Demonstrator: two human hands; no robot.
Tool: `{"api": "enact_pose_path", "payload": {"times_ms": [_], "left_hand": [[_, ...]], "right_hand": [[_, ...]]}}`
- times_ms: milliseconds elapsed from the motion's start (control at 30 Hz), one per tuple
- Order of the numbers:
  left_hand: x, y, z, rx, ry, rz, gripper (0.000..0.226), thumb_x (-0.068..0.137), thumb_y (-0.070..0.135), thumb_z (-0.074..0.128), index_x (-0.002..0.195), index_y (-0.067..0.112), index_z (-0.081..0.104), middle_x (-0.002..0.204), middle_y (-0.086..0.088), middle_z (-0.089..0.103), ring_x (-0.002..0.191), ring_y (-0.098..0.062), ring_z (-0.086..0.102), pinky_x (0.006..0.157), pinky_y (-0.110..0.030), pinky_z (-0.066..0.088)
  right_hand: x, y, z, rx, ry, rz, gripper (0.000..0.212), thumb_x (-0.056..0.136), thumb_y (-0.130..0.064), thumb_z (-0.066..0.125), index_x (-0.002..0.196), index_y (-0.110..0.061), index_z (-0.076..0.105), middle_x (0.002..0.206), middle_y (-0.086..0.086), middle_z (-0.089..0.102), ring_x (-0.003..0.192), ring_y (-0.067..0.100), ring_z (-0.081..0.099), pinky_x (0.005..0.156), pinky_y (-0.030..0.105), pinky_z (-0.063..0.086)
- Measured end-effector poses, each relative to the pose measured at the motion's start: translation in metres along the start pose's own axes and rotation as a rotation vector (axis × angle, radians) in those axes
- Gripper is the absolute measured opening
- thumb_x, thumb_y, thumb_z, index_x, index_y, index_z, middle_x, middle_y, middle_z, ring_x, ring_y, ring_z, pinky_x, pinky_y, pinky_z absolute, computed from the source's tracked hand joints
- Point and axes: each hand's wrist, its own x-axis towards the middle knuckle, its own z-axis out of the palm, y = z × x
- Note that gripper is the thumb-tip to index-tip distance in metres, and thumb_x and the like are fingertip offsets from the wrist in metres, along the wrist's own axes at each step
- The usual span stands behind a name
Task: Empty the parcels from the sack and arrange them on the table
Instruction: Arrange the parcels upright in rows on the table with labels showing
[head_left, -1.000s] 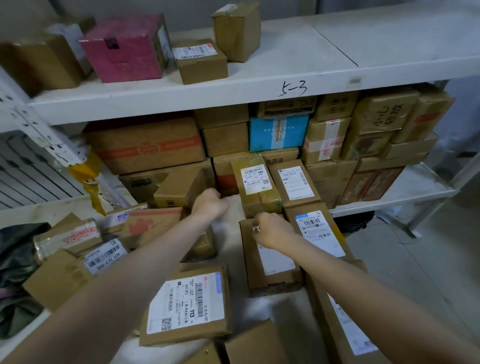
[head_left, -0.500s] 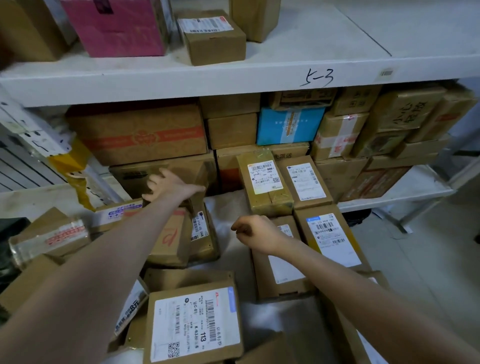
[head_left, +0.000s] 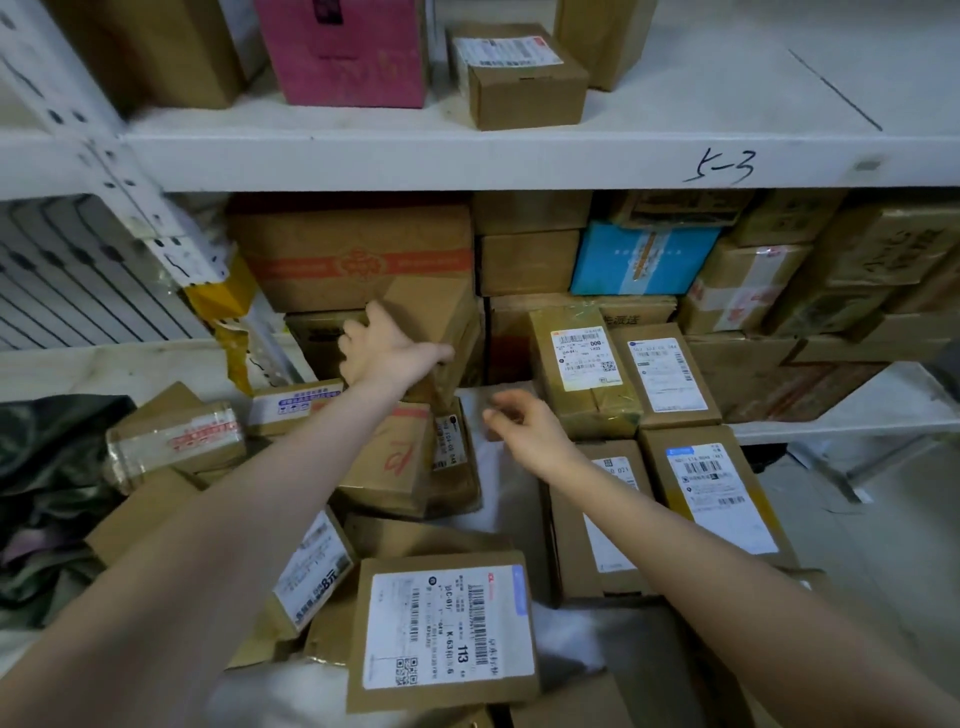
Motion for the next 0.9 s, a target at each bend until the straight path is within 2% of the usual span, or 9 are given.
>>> {"api": "enact_pose_path", "payload": {"times_ms": [100, 167, 267, 400, 533, 667, 767, 833, 900], "left_hand": [[-0.021, -0.008, -0.008, -0.012, 0.088, 0.085, 0.115, 0.062, 0.054, 0.081, 0.150, 0.020, 0.016, 0.148, -0.018, 0.026, 0.138, -0.038, 0.024, 0.109, -0.051, 0.033], [-0.033, -0.012, -0.013, -0.020, 0.148, 0.140, 0.115, 0.061, 0.053, 0.081, 0.150, 0.021, 0.015, 0.146, -0.017, 0.026, 0.137, -0.038, 0.024, 0.109, -0.050, 0.033], [-0.054, -0.016, -0.018, -0.039, 0.193, 0.223, 0.116, 0.061, 0.051, 0.081, 0.150, 0.022, 0.013, 0.143, -0.015, 0.028, 0.135, -0.036, 0.025, 0.108, -0.049, 0.033], [-0.084, -0.016, -0.015, 0.044, 0.262, 0.368, 0.116, 0.062, 0.047, 0.080, 0.151, 0.019, 0.012, 0.139, -0.015, 0.030, 0.130, -0.034, 0.028, 0.105, -0.046, 0.035], [-0.110, -0.015, -0.009, 0.005, 0.305, 0.462, 0.114, 0.060, 0.044, 0.080, 0.150, 0.018, 0.016, 0.136, -0.013, 0.032, 0.127, -0.031, 0.030, 0.104, -0.043, 0.036], [-0.136, -0.009, -0.003, -0.050, 0.281, 0.538, 0.108, 0.064, 0.056, 0.076, 0.149, 0.018, 0.022, 0.135, -0.009, 0.037, 0.126, -0.026, 0.037, 0.101, -0.041, 0.040], [-0.152, -0.005, -0.007, -0.385, 0.172, 0.503, 0.074, 0.083, 0.044, 0.068, 0.143, 0.017, 0.036, 0.117, 0.001, 0.053, 0.114, -0.019, 0.053, 0.088, -0.030, 0.048], [-0.160, -0.006, -0.012, -0.640, 0.005, 0.314, 0.061, 0.089, 0.039, 0.063, 0.141, 0.020, 0.037, 0.116, 0.004, 0.053, 0.114, -0.020, 0.054, 0.084, -0.029, 0.049], [-0.168, -0.008, -0.019, -0.883, -0.221, 0.029, 0.073, 0.083, 0.050, 0.064, 0.144, 0.026, 0.032, 0.133, -0.001, 0.048, 0.122, -0.026, 0.049, 0.093, -0.041, 0.047]], "right_hand": [[0.002, -0.023, 0.004, 0.306, -0.010, 0.103, 0.043, 0.096, -0.030, 0.056, 0.134, -0.014, 0.045, 0.123, 0.011, 0.060, 0.098, 0.018, 0.064, 0.089, 0.035, 0.049], [0.001, -0.033, 0.006, 0.427, -0.036, 0.164, 0.050, 0.094, -0.035, 0.058, 0.137, -0.017, 0.041, 0.126, 0.009, 0.058, 0.106, 0.020, 0.063, 0.096, 0.039, 0.047], [-0.008, -0.034, 0.009, 0.466, -0.068, 0.171, 0.064, 0.090, -0.040, 0.062, 0.143, -0.018, 0.034, 0.133, 0.010, 0.055, 0.116, 0.023, 0.059, 0.103, 0.042, 0.043], [-0.018, -0.036, 0.011, 0.591, -0.140, 0.102, 0.099, 0.070, -0.057, 0.074, 0.149, -0.025, 0.023, 0.141, 0.006, 0.050, 0.121, 0.020, 0.052, 0.106, 0.043, 0.038], [-0.028, -0.042, 0.011, 0.675, -0.051, 0.096, 0.112, 0.053, -0.064, 0.078, 0.147, -0.032, 0.025, 0.140, 0.001, 0.053, 0.127, 0.022, 0.051, 0.108, 0.050, 0.038], [-0.043, -0.034, -0.010, 0.848, 0.023, 0.086, 0.073, 0.075, -0.046, 0.072, 0.139, -0.021, 0.045, 0.127, 0.008, 0.063, 0.116, 0.027, 0.060, 0.089, 0.041, 0.053], [-0.056, -0.025, -0.033, 1.001, -0.042, 0.167, 0.046, 0.089, -0.048, 0.056, 0.123, -0.018, 0.059, 0.111, 0.011, 0.070, 0.108, 0.029, 0.064, 0.091, 0.042, 0.052], [-0.067, -0.017, -0.043, 1.070, -0.139, 0.228, 0.045, 0.089, -0.051, 0.052, 0.120, -0.020, 0.060, 0.114, 0.015, 0.068, 0.113, 0.032, 0.059, 0.104, 0.049, 0.044], [-0.077, -0.012, -0.046, 1.118, -0.239, 0.284, 0.050, 0.085, -0.052, 0.056, 0.124, -0.020, 0.058, 0.122, 0.018, 0.063, 0.119, 0.035, 0.055, 0.107, 0.052, 0.039]]}}
